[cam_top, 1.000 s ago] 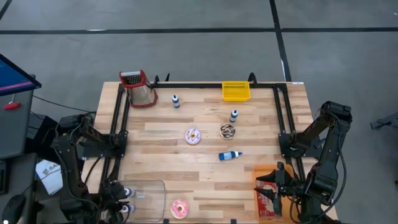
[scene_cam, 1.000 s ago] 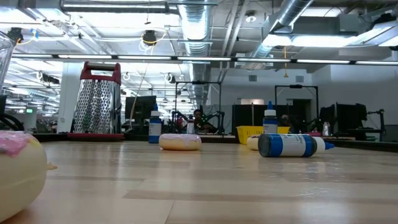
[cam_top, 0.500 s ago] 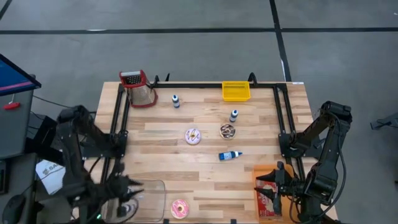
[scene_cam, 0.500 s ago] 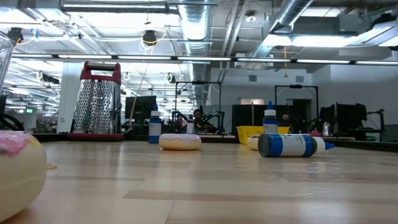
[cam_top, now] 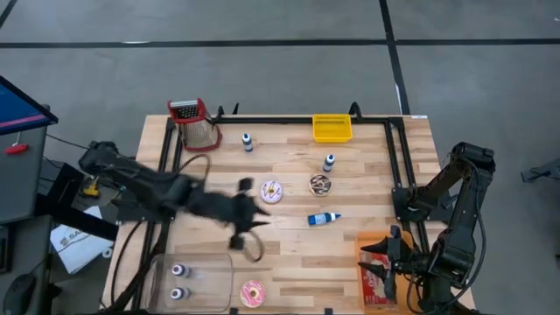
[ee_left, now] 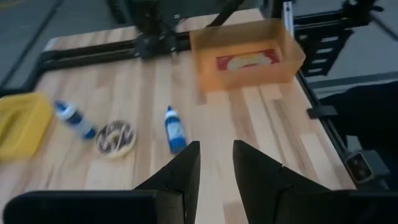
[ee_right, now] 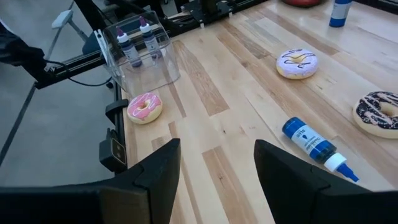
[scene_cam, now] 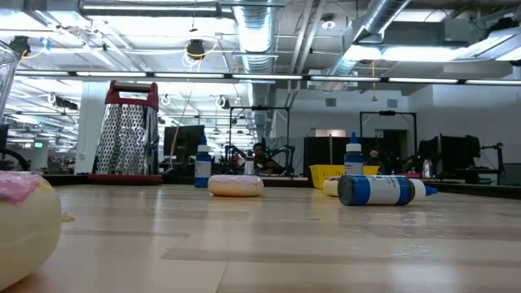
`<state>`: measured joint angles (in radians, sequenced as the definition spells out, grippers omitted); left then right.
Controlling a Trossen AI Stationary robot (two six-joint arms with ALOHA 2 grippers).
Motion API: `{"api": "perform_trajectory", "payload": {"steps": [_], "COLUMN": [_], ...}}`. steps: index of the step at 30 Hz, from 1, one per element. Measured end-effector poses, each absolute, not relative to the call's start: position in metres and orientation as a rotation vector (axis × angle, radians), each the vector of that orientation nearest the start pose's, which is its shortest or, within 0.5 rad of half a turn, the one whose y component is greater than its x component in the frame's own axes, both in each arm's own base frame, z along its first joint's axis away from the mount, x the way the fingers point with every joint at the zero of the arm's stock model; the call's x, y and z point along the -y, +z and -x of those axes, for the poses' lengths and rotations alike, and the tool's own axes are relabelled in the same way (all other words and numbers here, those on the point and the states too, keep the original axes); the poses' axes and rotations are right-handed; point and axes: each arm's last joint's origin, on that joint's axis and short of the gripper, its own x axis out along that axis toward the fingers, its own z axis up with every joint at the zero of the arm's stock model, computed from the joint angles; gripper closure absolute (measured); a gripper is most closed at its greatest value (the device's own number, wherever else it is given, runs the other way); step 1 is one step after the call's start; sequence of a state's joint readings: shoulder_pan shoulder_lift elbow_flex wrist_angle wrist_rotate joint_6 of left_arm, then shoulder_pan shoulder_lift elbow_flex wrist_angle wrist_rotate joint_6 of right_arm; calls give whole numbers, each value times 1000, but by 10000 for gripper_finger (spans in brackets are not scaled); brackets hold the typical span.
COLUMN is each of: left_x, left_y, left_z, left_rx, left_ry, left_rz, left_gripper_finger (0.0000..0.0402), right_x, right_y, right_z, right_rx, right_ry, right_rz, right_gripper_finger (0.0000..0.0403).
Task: Pick & Place Food Item
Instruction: Put the bottom blue food coloring bottle into the transparent bin
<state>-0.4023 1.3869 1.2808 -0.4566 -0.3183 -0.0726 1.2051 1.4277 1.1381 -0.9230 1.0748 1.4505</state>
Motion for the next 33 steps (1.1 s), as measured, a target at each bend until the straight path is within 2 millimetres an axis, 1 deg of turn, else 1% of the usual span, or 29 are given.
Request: {"api": "perform_trajectory", "payload": {"steps": [2,5,7,10,14,16,21,25,28,33], "left_x": [93,70,59,50,54,60,76,85,83,76], "left_y": [334,308,290,269,238,229,220,213,208,200], "left_z": [-301,-326,-340,-358,-363,-366,-388,-406,-414,-431], "left_rx": [-565,-659,-711,-738,-890,-917,-749,-597,-541,-544], "left_ry": [-80,-53,-76,-156,-301,-331,-302,-271,-205,-129], "left_rz": [-160,-214,-225,-167,-54,-49,-113,-186,-193,-168], "left_gripper_finger": [312,312,312,312,312,312,310,291,264,224], "right_x": [-237,-237,-238,-238,-240,-240,-239,-238,-238,-238], "right_y": [276,276,276,276,276,276,276,276,276,276], "right_z": [-116,-116,-115,-115,-112,-109,-111,-113,-113,-113], "right_rx": [-435,-436,-438,-439,-442,-442,-421,-421,-421,-422], "right_ry": [-232,-228,-221,-219,-204,-197,-202,-209,-207,-208], "right_rz": [-307,-300,-293,-282,-277,-271,-229,-218,-217,-213], "right_gripper_finger": [205,205,205,205,205,205,205,205,205,205]}}
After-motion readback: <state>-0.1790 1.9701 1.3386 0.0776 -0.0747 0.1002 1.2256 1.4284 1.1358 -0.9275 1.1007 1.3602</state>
